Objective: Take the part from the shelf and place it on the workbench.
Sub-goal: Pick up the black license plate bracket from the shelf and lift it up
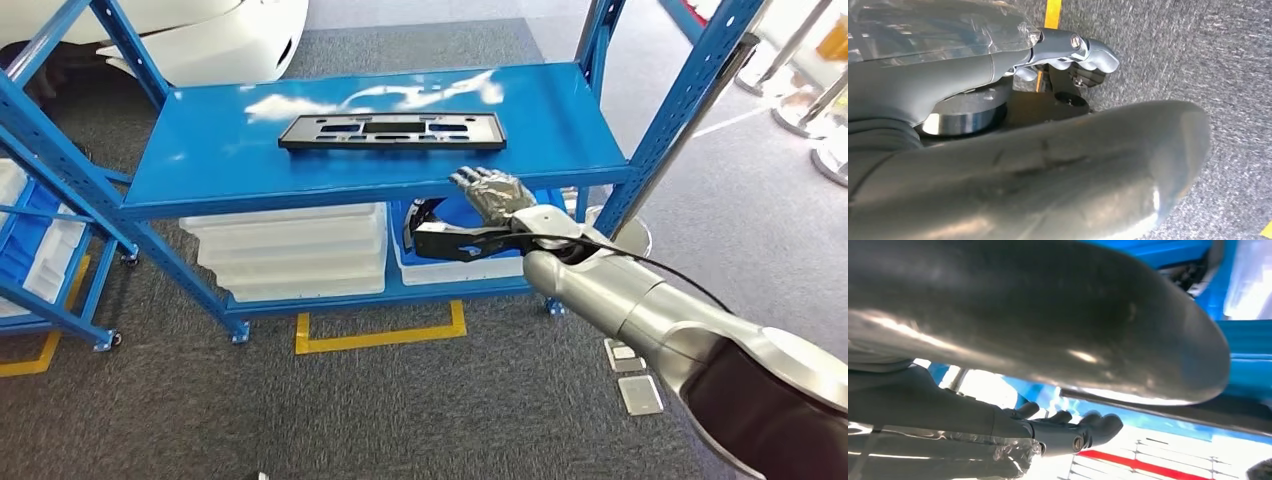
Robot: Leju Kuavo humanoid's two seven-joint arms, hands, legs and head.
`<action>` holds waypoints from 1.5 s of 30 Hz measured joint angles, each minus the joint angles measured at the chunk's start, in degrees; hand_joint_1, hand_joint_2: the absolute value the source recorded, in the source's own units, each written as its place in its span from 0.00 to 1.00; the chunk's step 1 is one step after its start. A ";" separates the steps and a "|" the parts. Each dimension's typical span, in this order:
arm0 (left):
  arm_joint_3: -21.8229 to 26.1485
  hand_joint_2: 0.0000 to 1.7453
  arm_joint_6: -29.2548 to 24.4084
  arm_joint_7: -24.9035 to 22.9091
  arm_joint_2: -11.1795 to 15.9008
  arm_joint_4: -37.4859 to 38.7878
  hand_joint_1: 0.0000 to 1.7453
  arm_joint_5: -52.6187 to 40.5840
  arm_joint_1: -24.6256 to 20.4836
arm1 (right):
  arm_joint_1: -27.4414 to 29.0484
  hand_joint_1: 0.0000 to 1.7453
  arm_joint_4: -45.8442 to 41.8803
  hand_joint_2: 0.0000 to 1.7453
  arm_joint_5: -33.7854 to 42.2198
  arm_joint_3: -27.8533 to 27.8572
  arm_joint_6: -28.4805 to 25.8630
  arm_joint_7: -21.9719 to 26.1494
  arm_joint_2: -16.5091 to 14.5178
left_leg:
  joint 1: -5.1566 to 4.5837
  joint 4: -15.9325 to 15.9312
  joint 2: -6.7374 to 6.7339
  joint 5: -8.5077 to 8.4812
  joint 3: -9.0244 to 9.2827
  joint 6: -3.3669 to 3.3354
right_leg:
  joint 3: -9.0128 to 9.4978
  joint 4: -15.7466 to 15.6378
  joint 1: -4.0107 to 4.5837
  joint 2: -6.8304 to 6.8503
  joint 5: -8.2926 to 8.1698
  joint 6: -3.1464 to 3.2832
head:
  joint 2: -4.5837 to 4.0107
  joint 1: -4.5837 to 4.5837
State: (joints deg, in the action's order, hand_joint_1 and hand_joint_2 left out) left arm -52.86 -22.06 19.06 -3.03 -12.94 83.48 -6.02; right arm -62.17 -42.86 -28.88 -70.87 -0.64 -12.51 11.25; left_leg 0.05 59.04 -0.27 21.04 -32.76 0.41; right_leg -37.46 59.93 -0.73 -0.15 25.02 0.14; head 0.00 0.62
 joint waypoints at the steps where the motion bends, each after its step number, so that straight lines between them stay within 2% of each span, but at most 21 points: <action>1: -0.01 0.00 0.12 0.08 -0.01 0.00 0.00 0.01 -0.02 | -0.02 0.00 0.00 0.00 -0.08 -0.09 0.03 -0.03 0.07 | -0.01 0.07 -0.04 0.12 -0.02 0.29 | 0.08 -0.28 0.13 -0.14 0.17 0.33 | 0.00 -0.11; 3: -0.02 0.00 0.38 0.28 -0.03 0.00 0.00 0.02 -0.01 | -0.07 0.00 0.00 0.00 -0.29 -0.16 0.02 -0.09 0.21 | 0.07 0.36 -0.08 0.65 0.07 0.89 | 0.40 -0.51 0.02 -0.30 0.33 0.99 | 0.00 -0.28; 5: -0.02 0.00 0.48 0.49 -0.03 0.00 0.00 0.01 -0.04 | -0.19 0.00 0.00 0.00 -0.45 -0.17 0.01 -0.10 0.27 | 0.20 3.86 -0.06 2.56 -1.28 1.58 | 1.05 -0.89 -0.23 -0.33 0.54 1.63 | 0.00 -0.75; 7: -0.02 0.00 0.49 0.58 -0.03 0.00 0.00 0.01 -0.06 | -0.18 0.00 0.00 0.00 -0.51 -0.22 0.02 -0.09 0.24 | 0.43 11.18 -0.05 5.45 -5.05 2.09 | 1.47 -0.93 -0.21 -0.33 0.90 2.10 | 0.00 -1.57; 9: -0.01 0.00 0.49 0.63 -0.03 0.01 0.00 0.01 -0.04 | -0.05 0.00 0.00 0.00 -0.52 -0.31 0.03 -0.09 0.24 | 0.56 16.46 -0.05 6.28 -8.53 2.31 | 1.82 -0.92 -0.17 -0.38 1.26 2.25 | 0.00 -2.05; 11: -0.01 0.00 0.49 0.66 -0.03 0.03 0.00 0.02 -0.03 | 0.01 0.00 0.00 0.00 -0.52 -0.36 0.03 -0.08 0.24 | 0.58 13.87 -0.05 2.90 -8.34 2.22 | 2.40 -0.92 -0.18 -0.50 1.69 2.11 | 0.00 -2.60; 13: -0.02 0.00 0.49 0.66 -0.03 0.04 0.00 0.02 0.01 | -0.06 0.00 0.00 0.00 -0.52 -0.39 0.02 -0.09 0.24 | 0.50 6.32 0.02 -1.66 -5.55 1.78 | 3.07 -0.91 -0.10 -0.61 2.21 1.75 | 0.00 -3.12; 14: -0.02 0.00 0.49 0.66 -0.03 0.04 0.00 0.02 0.01 | -0.11 0.00 0.00 0.00 -0.52 -0.40 0.02 -0.09 0.23 | 0.40 3.16 0.05 -2.71 -4.31 1.45 | 3.20 -0.88 -0.02 -0.66 2.40 1.51 | 0.00 -3.28; 18: -0.02 0.00 0.54 0.66 -0.04 0.04 0.00 0.02 0.06 | -0.17 0.00 0.00 0.00 -0.52 -0.48 0.03 -0.09 0.25 | 0.21 0.15 0.07 -2.42 -2.83 0.24 | 3.17 -0.99 0.01 -0.57 2.68 0.40 | 0.00 -2.93; 20: -0.02 0.00 0.55 0.66 -0.05 0.04 0.00 0.02 0.06 | -0.31 0.00 0.00 0.00 -0.53 -0.49 0.02 -0.08 0.28 | 0.43 -0.50 0.08 -2.52 -2.28 -0.49 | 2.38 1.12 -0.03 -0.43 3.97 -0.08 | 0.00 -2.42; 23: -0.02 0.00 0.60 0.66 -0.09 0.04 0.00 0.01 0.00 | -0.21 0.00 0.00 0.00 -0.54 -0.63 0.03 -0.06 0.37 | 0.29 -0.70 0.06 -2.22 -1.78 -1.28 | -3.14 11.38 -0.09 -0.34 7.86 -0.35 | 0.00 -1.41; 25: -0.02 0.00 0.62 0.68 -0.11 0.04 0.00 0.01 0.08 | 0.10 0.00 0.00 0.00 -0.65 -0.80 0.01 -0.08 0.49 | 0.18 -0.58 0.10 -1.83 -1.46 -1.43 | -5.80 14.79 -0.10 -0.33 7.64 -0.37 | 0.00 -0.74; 26: -0.02 0.00 0.62 0.69 -0.11 0.04 0.00 0.01 0.10 | 0.17 0.00 0.00 0.00 -0.78 -0.84 -0.03 -0.08 0.53 | 0.16 -0.47 0.14 -1.56 -1.22 -1.39 | -5.59 13.31 -0.09 -0.32 5.95 -0.30 | 0.00 -0.43; 28: -0.02 0.00 0.62 0.72 -0.16 0.04 0.00 0.02 0.08 | 0.13 0.00 0.00 0.00 -1.12 -0.84 -0.12 -0.04 0.55 | 0.13 -0.18 0.18 -0.82 -0.63 -1.10 | -2.79 6.20 -0.04 -0.24 1.58 -0.02 | 0.00 0.09; 30: -0.02 0.00 0.62 0.72 -0.24 0.04 0.00 0.08 0.02 | -0.01 0.00 0.00 0.00 -1.38 -0.84 -0.20 0.07 0.54 | -0.01 0.20 0.17 -0.17 -0.40 -0.59 | -0.31 0.77 0.23 -0.17 -0.15 0.30 | 0.00 0.35; 35: -0.02 0.00 0.61 0.78 -0.33 0.04 0.00 0.51 -0.03 | -0.22 0.00 0.00 0.00 -2.02 -0.82 -0.27 0.40 0.51 | 0.02 1.60 0.16 1.20 -0.65 1.05 | 0.96 -1.03 0.14 -0.38 0.65 1.56 | 0.00 -0.04; 37: -0.01 0.00 0.58 0.86 -0.33 0.04 0.00 0.63 -0.06 | -0.31 0.00 0.00 0.00 -2.17 -0.82 -0.29 0.50 0.33 | 0.28 7.18 0.17 3.62 -3.27 1.81 | 1.63 -1.35 -0.04 -0.38 1.01 2.12 | 0.00 -0.67; 39: 0.01 0.00 0.56 0.97 -0.32 0.05 0.00 0.71 -0.07 | -0.27 0.00 0.00 0.00 -2.27 -0.84 -0.29 0.58 0.14 | 0.53 14.39 0.17 5.88 -7.49 2.32 | 2.09 -1.31 -0.04 -0.39 1.51 2.36 | 0.00 -1.35; 41: 0.03 0.00 0.54 1.06 -0.30 0.06 0.00 0.71 -0.06 | -0.14 0.00 0.00 0.00 -2.29 -0.84 -0.28 0.63 0.06 | 0.60 16.07 0.17 4.65 -9.38 2.48 | 2.74 -1.26 -0.06 -0.43 2.11 2.26 | 0.00 -1.86; 43: 0.05 0.00 0.55 1.09 -0.29 0.07 0.00 0.71 -0.05 | -0.10 0.00 0.00 0.00 -2.29 -0.84 -0.29 0.64 -0.01 | 0.60 9.93 0.18 -0.22 -7.46 2.25 | 3.80 -1.25 -0.08 -0.48 2.88 2.01 | 0.00 -2.44; 45: 0.05 0.00 0.56 1.09 -0.29 0.08 0.00 0.72 0.00 | -0.17 0.00 0.00 0.00 -2.29 -0.84 -0.30 0.65 -0.09 | 0.38 3.17 0.21 -3.05 -4.65 1.60 | 4.60 -1.30 0.06 -0.54 3.59 1.55 | 0.00 -2.88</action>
State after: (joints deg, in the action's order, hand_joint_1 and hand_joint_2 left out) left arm -52.81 -21.51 20.15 -3.32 -12.86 84.20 -6.02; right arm -62.34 -42.86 -31.17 -71.71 -0.94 -11.86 11.16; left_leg 0.43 62.20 -0.07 17.99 -37.41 2.01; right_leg -32.86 58.63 -0.66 -0.68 28.61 1.69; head 0.00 -2.26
